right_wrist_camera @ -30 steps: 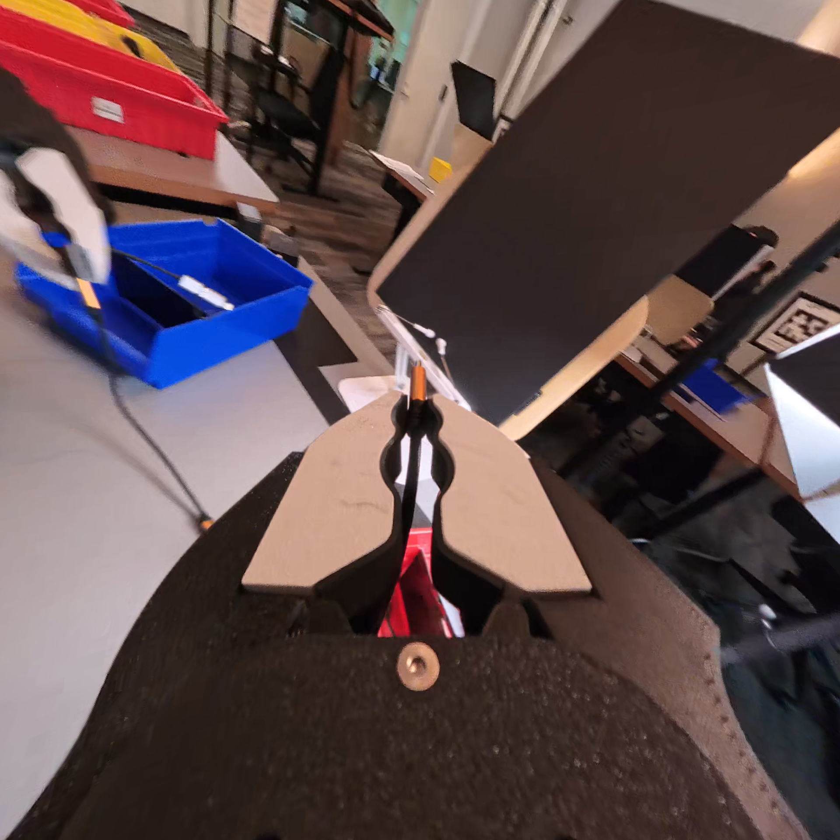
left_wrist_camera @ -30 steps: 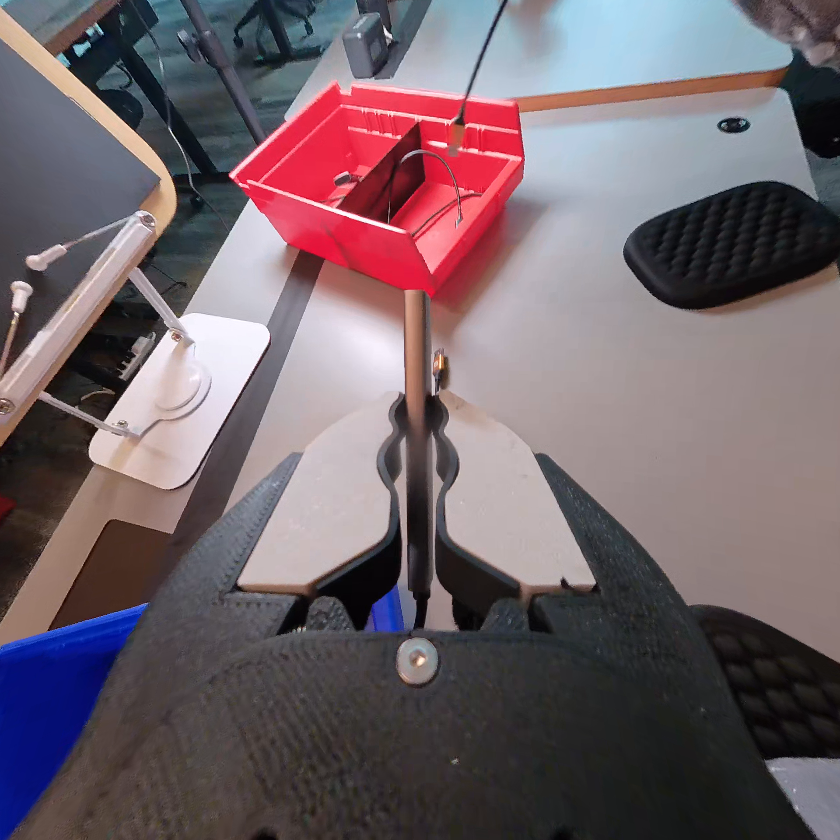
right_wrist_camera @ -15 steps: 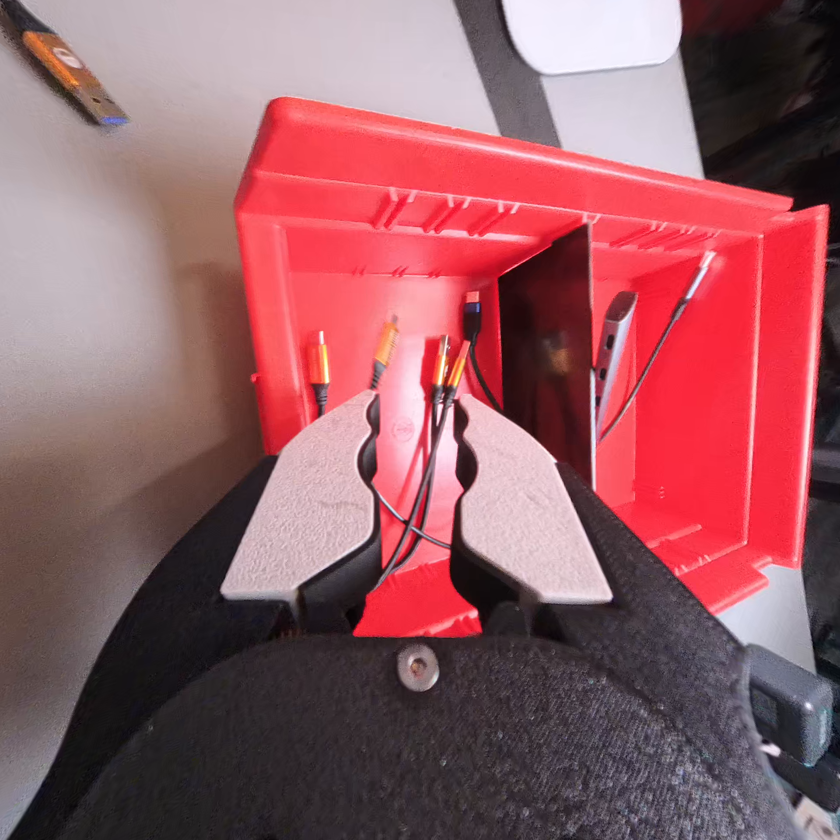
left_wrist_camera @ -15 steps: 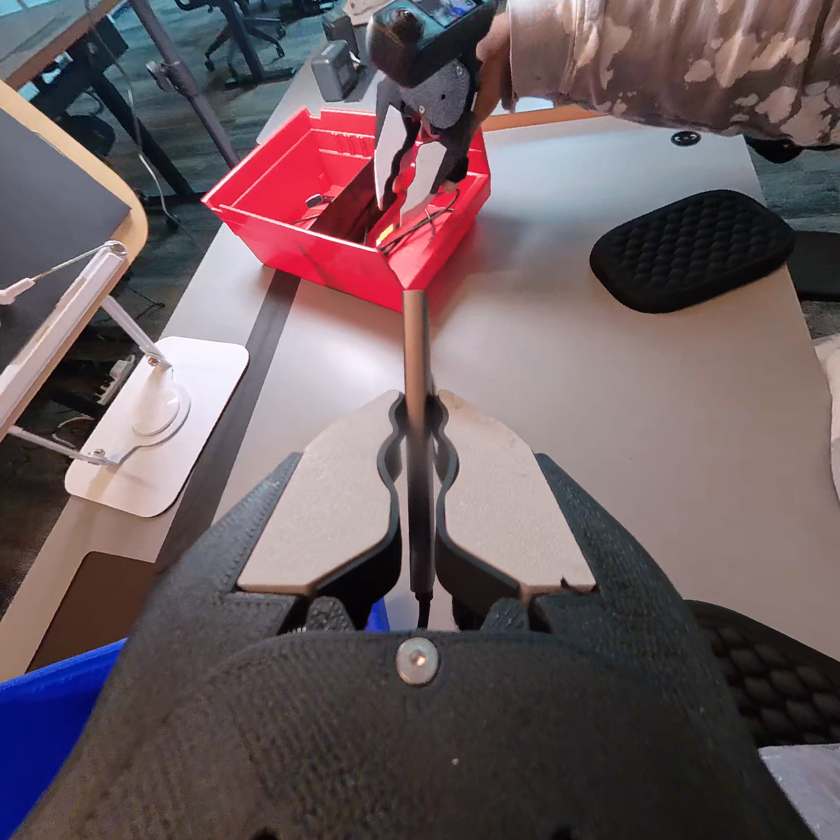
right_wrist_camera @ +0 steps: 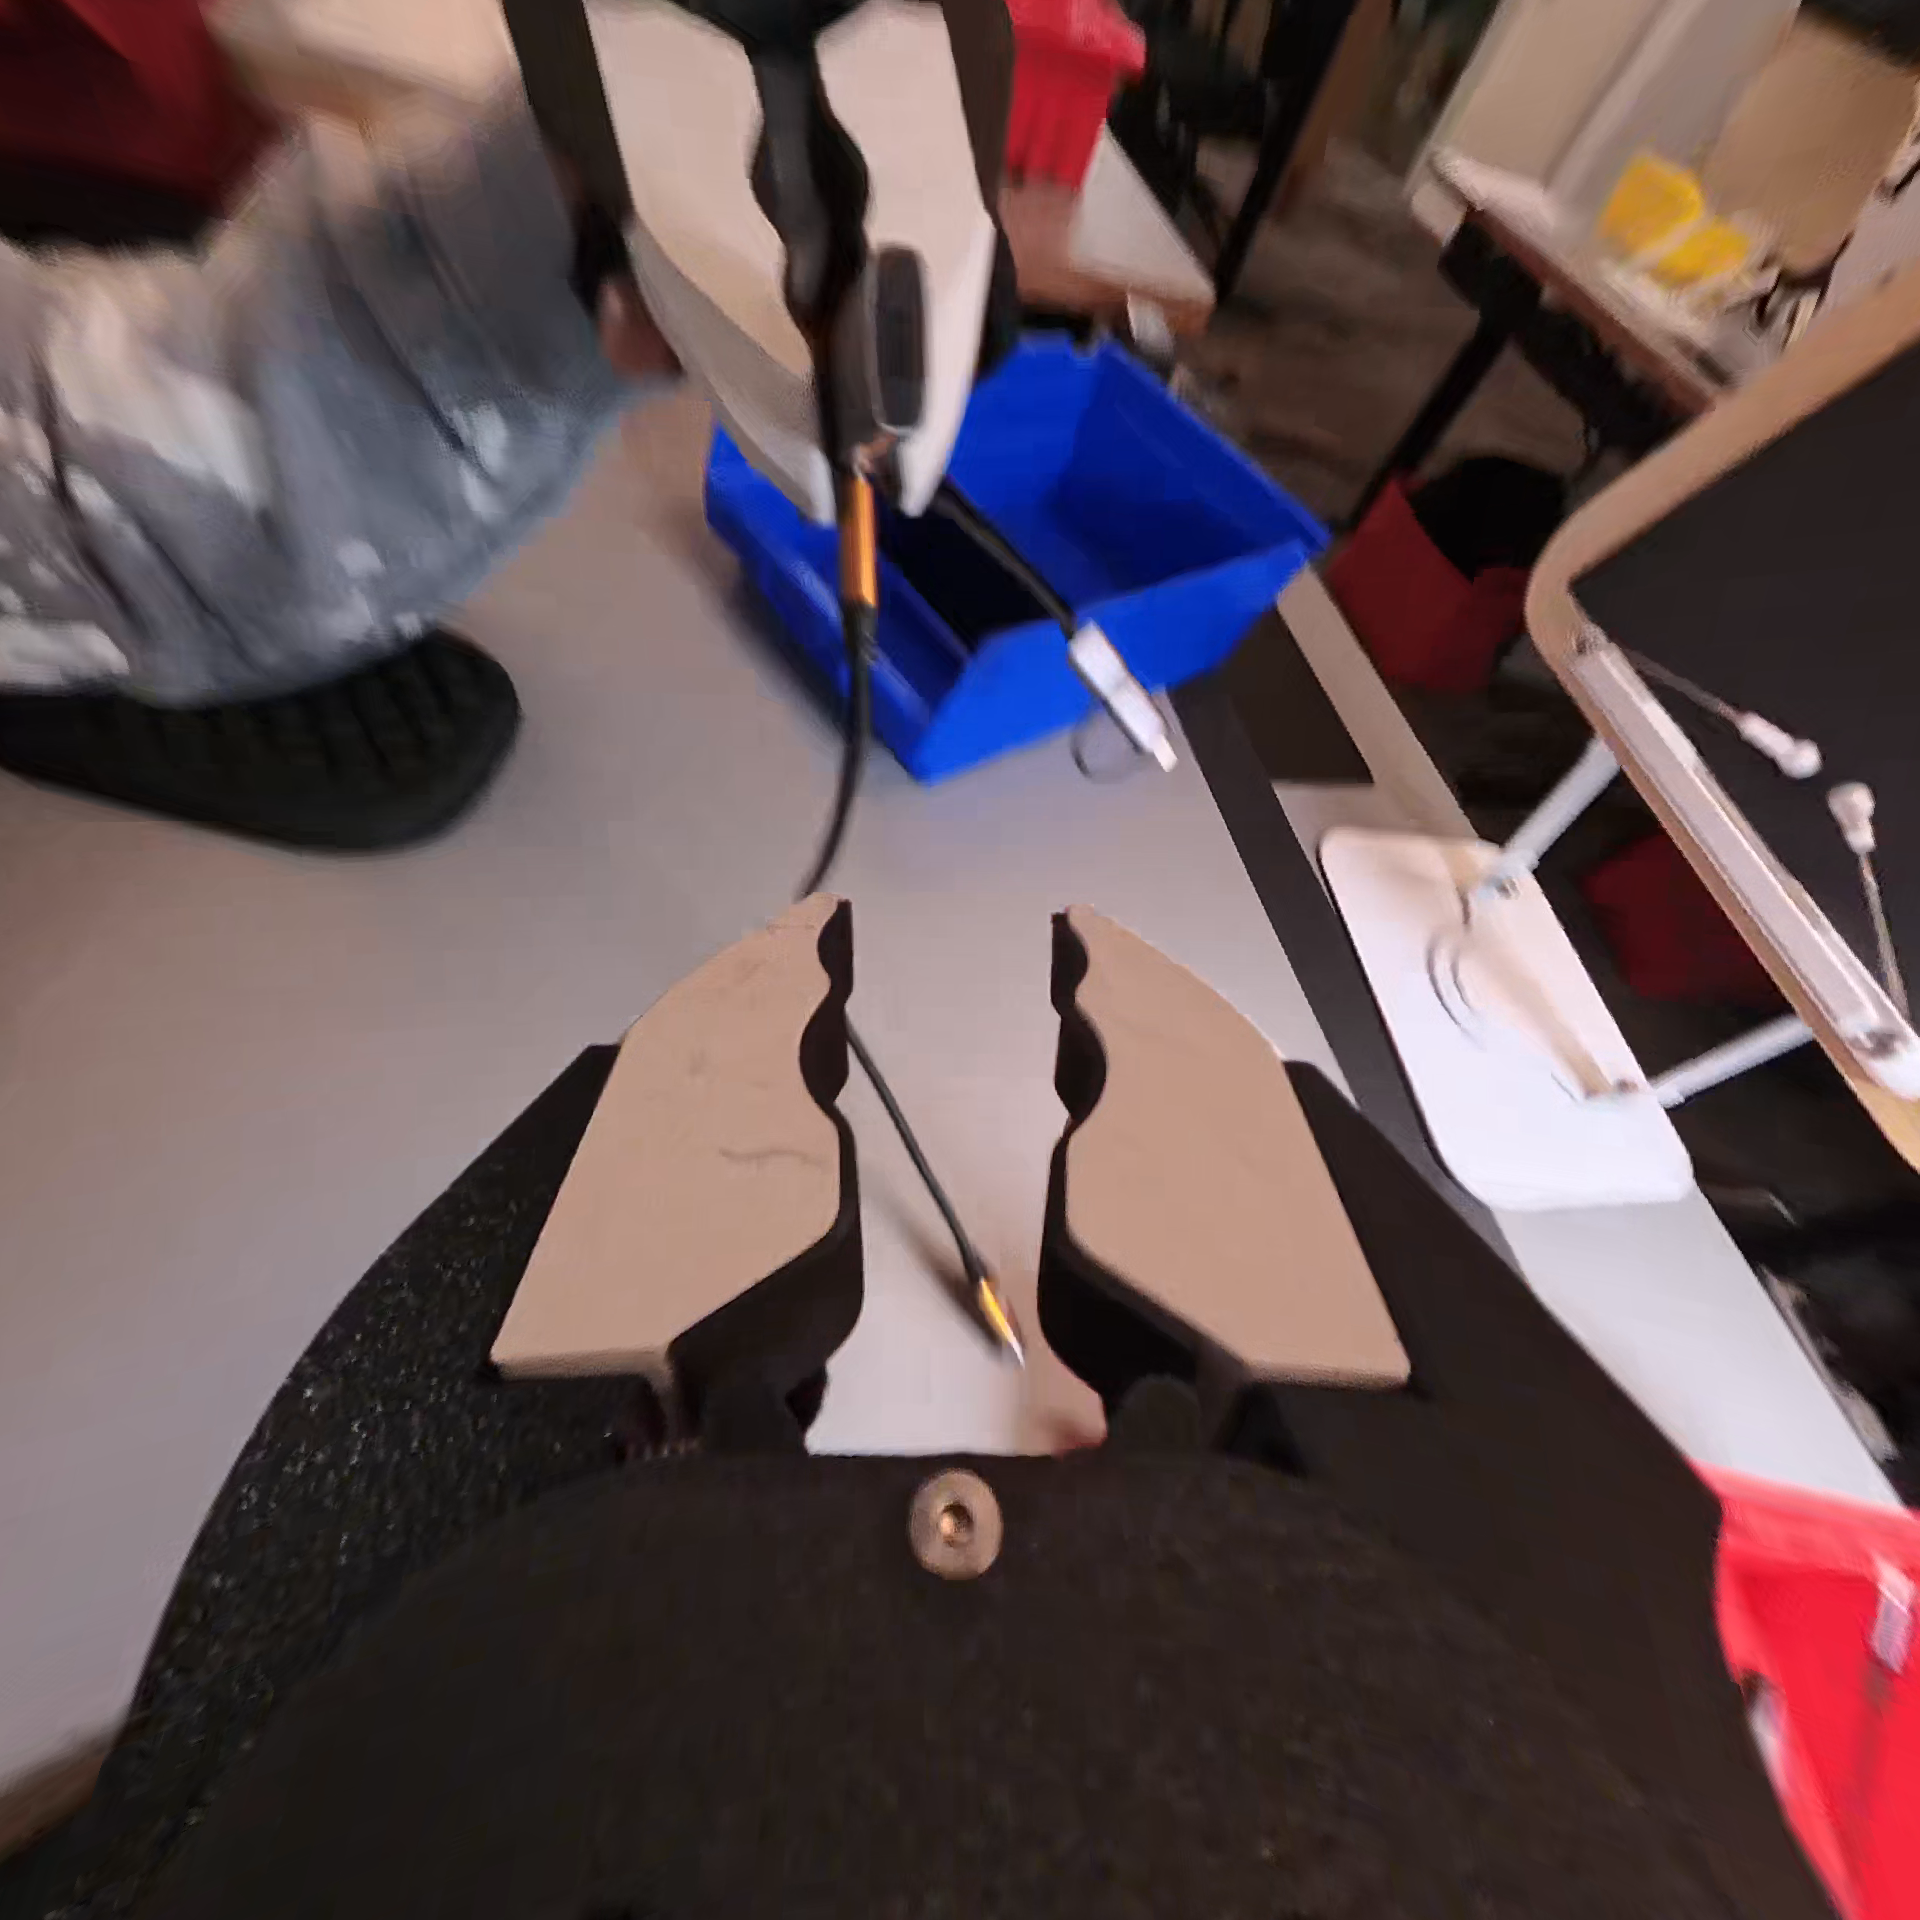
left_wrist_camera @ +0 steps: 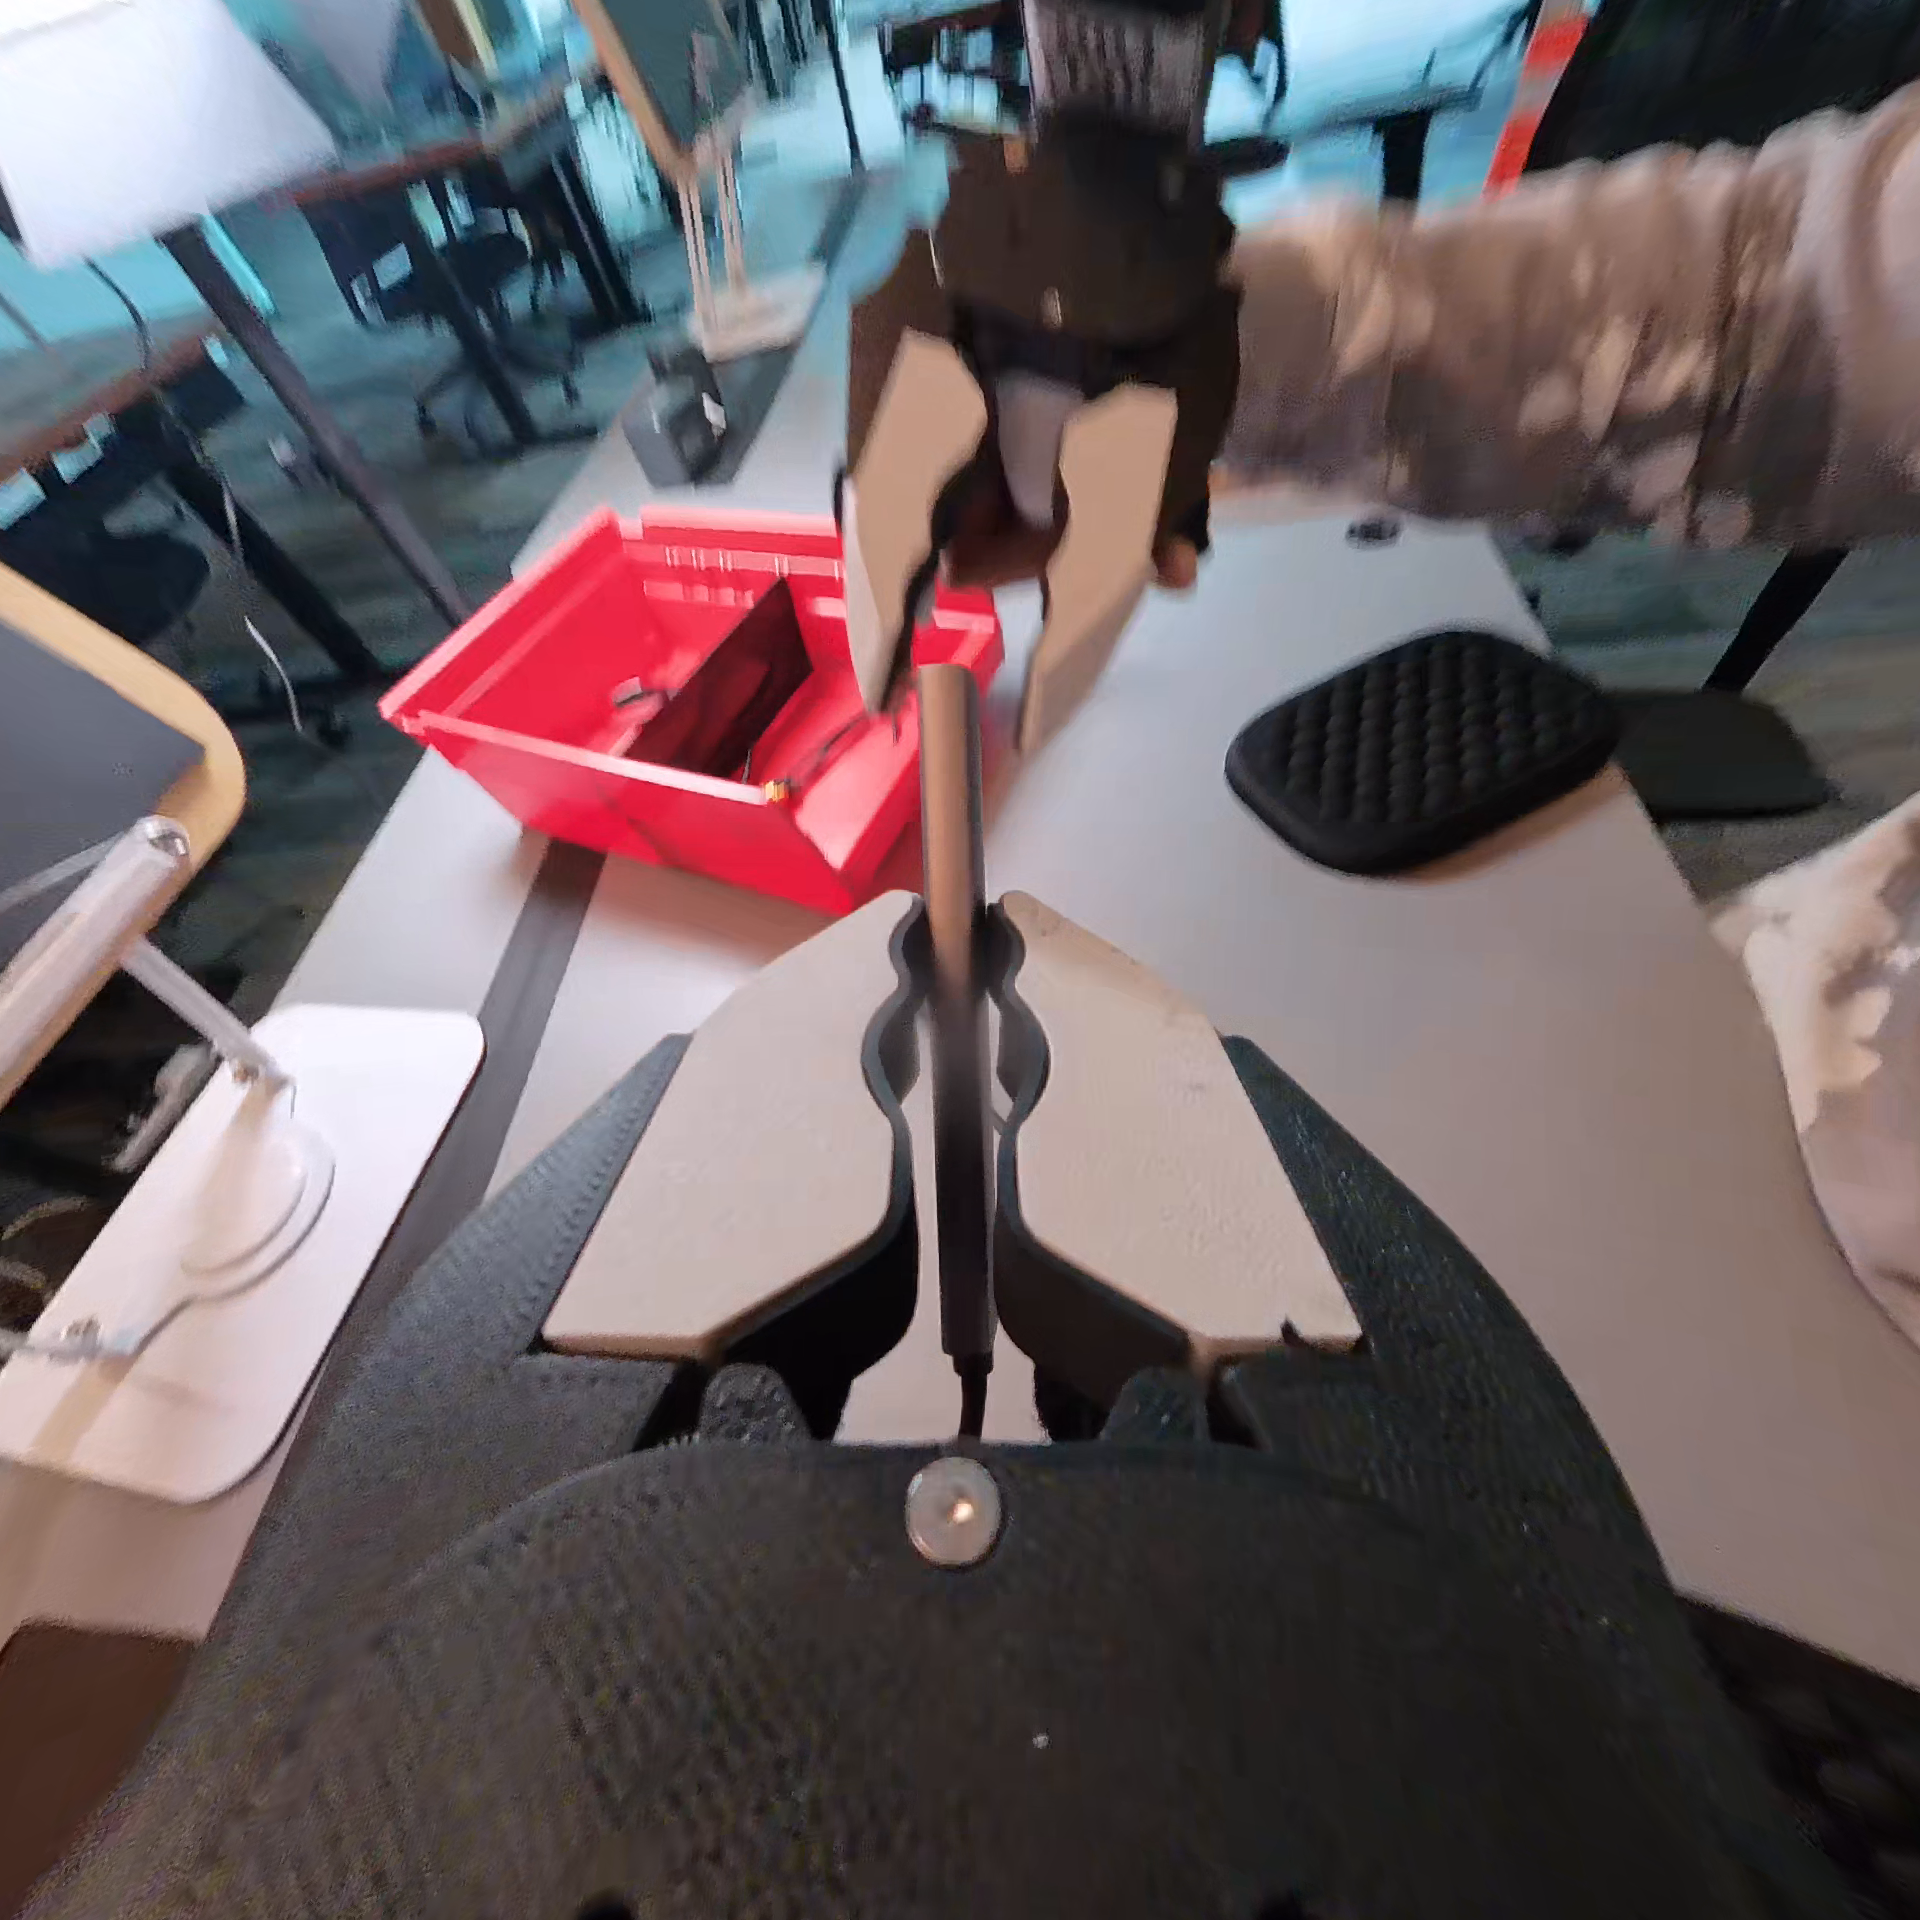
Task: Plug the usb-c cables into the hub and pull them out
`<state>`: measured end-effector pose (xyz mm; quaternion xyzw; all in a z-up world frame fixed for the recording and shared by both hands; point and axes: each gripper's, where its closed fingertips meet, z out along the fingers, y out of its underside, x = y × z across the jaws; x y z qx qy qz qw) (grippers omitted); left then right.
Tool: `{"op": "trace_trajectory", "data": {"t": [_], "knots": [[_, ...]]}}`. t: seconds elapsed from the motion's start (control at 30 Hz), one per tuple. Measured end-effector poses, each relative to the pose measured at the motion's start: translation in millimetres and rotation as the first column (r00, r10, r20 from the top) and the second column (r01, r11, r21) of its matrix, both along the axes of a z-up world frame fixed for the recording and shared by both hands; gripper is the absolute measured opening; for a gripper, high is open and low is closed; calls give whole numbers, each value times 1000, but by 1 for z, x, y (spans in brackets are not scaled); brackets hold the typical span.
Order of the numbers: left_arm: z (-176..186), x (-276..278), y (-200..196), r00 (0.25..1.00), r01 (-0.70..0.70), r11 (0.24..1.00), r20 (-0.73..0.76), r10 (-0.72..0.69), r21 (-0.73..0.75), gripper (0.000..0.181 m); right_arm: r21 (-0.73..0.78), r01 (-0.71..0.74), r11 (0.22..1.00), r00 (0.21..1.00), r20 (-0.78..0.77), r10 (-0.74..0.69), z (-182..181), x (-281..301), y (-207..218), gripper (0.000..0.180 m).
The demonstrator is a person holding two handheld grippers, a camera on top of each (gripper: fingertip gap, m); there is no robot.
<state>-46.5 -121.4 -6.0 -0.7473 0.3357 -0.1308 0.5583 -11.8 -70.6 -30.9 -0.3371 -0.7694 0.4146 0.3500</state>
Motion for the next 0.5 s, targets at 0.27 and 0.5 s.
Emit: {"op": "trace_trajectory", "data": {"t": [0.27,0.5], "knots": [[55,9,7,940,-9,978,336,-62,206,10,-279,-81,957,965,-263,5,52,-30,-42,25],[67,3,6,866,11,974,485,-122,226,12,-302,-140,943,942,-335,32,80,-32,-46,7]]}}
